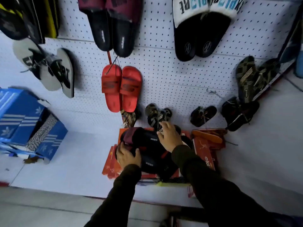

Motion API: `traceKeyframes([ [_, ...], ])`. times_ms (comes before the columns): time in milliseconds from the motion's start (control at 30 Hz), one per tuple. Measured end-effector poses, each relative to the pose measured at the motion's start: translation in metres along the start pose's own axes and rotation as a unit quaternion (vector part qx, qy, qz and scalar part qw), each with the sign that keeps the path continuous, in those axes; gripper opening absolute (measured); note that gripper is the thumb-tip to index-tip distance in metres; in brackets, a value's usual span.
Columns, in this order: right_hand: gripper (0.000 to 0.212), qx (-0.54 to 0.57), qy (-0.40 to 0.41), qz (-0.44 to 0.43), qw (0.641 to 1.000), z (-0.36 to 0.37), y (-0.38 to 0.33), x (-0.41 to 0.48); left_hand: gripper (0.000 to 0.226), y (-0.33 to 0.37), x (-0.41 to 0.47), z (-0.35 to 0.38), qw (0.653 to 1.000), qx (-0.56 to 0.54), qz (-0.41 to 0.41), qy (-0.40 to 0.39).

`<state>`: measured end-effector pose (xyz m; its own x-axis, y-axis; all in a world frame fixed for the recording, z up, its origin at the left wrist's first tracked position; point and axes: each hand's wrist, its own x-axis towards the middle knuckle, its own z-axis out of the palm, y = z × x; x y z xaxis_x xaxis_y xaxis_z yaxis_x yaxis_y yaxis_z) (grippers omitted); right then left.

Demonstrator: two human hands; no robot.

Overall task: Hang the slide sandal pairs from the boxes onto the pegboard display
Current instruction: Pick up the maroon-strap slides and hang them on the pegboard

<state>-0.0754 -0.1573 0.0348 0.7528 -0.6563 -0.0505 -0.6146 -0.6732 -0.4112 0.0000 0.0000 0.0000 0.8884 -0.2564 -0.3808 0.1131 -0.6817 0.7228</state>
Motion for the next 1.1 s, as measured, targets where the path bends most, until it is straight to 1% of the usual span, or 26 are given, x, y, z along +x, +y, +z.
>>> traceKeyframes([
  [33,0.053,0.006,-0.037,0.016,0.999,0.008,0.003,0.006,0.082,-0.005,-0.002,0.003,0.996,-0.021,-0.091,-0.015],
  [67,0.052,0.005,-0.067,0.03,0.997,0.014,0.003,0.011,0.082,-0.01,-0.002,0.007,0.982,-0.05,-0.182,-0.019],
  [100,0.052,-0.004,-0.09,0.043,0.995,0.021,0.006,0.015,0.072,-0.015,-0.004,0.009,0.964,-0.102,-0.241,-0.04],
  [133,0.051,-0.013,-0.118,0.062,0.991,0.025,0.007,0.019,0.054,-0.025,-0.001,0.016,0.944,-0.145,-0.287,-0.08],
  [167,0.05,-0.022,-0.132,0.074,0.988,0.032,0.009,0.025,0.038,-0.028,-0.001,0.023,0.919,-0.199,-0.318,-0.121],
  [200,0.05,-0.029,-0.147,0.085,0.985,0.037,0.009,0.028,0.041,-0.029,-0.003,0.028,0.898,-0.23,-0.339,-0.163],
  [233,0.049,-0.042,-0.157,0.091,0.982,0.043,0.011,0.032,0.048,-0.031,-0.004,0.033,0.884,-0.245,-0.349,-0.189],
  [267,0.049,-0.059,-0.168,0.094,0.98,0.045,0.011,0.035,0.05,-0.033,-0.004,0.036,0.869,-0.26,-0.365,-0.21],
  [333,0.046,-0.092,-0.168,0.086,0.978,0.051,0.015,0.041,0.034,-0.043,0.0,0.048,0.842,-0.31,-0.382,-0.219],
  [367,0.044,-0.1,-0.161,0.078,0.979,0.054,0.016,0.043,0.027,-0.044,0.0,0.05,0.83,-0.341,-0.386,-0.215],
  [433,0.041,-0.089,-0.153,0.079,0.981,0.058,0.017,0.047,0.023,-0.045,0.003,0.052,0.828,-0.356,-0.381,-0.208],
  [500,0.044,-0.034,-0.17,0.116,0.978,0.057,0.016,0.051,0.034,-0.047,0.004,0.051,0.836,-0.363,-0.363,-0.192],
  [533,0.049,0.005,-0.193,0.148,0.97,0.056,0.016,0.051,0.041,-0.047,0.005,0.048,0.839,-0.367,-0.36,-0.178],
  [600,0.059,0.083,-0.243,0.214,0.942,0.055,0.015,0.047,0.047,-0.053,0.005,0.04,0.836,-0.384,-0.354,-0.171],
  [667,0.059,0.164,-0.281,0.279,0.903,0.057,0.015,0.038,0.048,-0.06,0.004,0.029,0.835,-0.394,-0.346,-0.164],
  [700,0.057,0.207,-0.288,0.308,0.883,0.058,0.015,0.032,0.049,-0.066,0.005,0.024,0.837,-0.395,-0.34,-0.166],
  [767,0.057,0.272,-0.286,0.345,0.851,0.059,0.017,0.021,0.054,-0.073,0.008,0.016,0.852,-0.379,-0.329,-0.151],
  [833,0.059,0.323,-0.274,0.359,0.832,0.058,0.015,0.007,0.057,-0.073,0.008,0.006,0.872,-0.36,-0.307,-0.127],
  [933,0.055,0.386,-0.246,0.358,0.814,0.05,0.007,-0.012,0.058,-0.062,0.006,-0.013,0.892,-0.356,-0.253,-0.111],
  [1100,0.05,0.491,-0.203,0.326,0.782,0.029,-0.016,-0.03,0.055,-0.041,0.006,-0.05,0.91,-0.37,-0.145,-0.12],
])
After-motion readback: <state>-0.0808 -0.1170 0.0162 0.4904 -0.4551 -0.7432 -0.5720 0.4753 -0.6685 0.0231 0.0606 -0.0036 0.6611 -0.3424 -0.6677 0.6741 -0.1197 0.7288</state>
